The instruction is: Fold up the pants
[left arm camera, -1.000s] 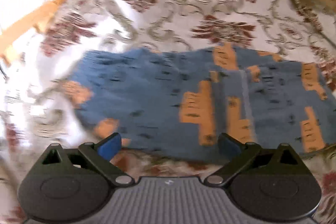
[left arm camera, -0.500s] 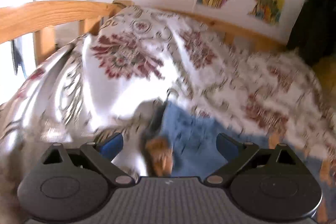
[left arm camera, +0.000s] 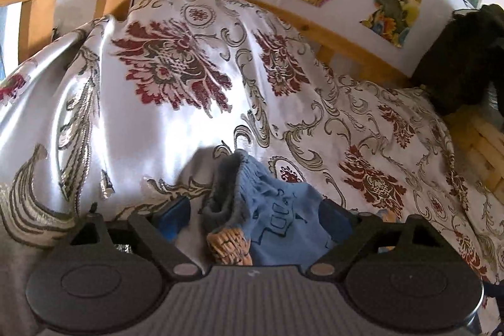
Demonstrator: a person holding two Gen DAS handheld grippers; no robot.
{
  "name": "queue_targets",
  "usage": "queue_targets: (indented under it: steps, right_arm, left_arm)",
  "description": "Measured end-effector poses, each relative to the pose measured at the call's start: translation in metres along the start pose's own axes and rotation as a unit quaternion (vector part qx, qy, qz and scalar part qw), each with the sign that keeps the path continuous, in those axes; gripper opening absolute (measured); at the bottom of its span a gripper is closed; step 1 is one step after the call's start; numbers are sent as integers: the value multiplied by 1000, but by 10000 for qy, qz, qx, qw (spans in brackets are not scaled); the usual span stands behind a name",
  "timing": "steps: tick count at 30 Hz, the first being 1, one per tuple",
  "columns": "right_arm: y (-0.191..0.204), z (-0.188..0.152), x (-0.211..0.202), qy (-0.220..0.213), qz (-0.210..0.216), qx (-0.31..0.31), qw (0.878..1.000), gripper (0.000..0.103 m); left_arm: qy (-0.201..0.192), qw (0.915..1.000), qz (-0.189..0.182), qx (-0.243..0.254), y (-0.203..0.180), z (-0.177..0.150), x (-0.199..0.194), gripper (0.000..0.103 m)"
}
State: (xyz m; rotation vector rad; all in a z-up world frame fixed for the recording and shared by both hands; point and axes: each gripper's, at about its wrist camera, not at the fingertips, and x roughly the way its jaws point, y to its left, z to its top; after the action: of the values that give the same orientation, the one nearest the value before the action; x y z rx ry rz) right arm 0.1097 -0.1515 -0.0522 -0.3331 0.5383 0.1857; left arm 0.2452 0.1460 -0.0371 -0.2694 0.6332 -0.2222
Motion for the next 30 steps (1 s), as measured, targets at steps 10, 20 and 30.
queue_targets:
  steps: [10, 20, 30]
  right_arm:
    - [-7, -11, 17, 255, 93, 413, 9988, 102]
    - [-5, -10, 18, 248, 57, 337, 9991, 102]
    - [-21, -7, 2, -8, 64, 579, 9983, 102]
  left_arm:
    - [128, 9986, 509, -28, 1, 3, -2, 53]
    - [26, 9978, 473, -467, 4, 4, -11, 19]
    - [-785, 9932, 398, 766, -101, 0, -66, 17]
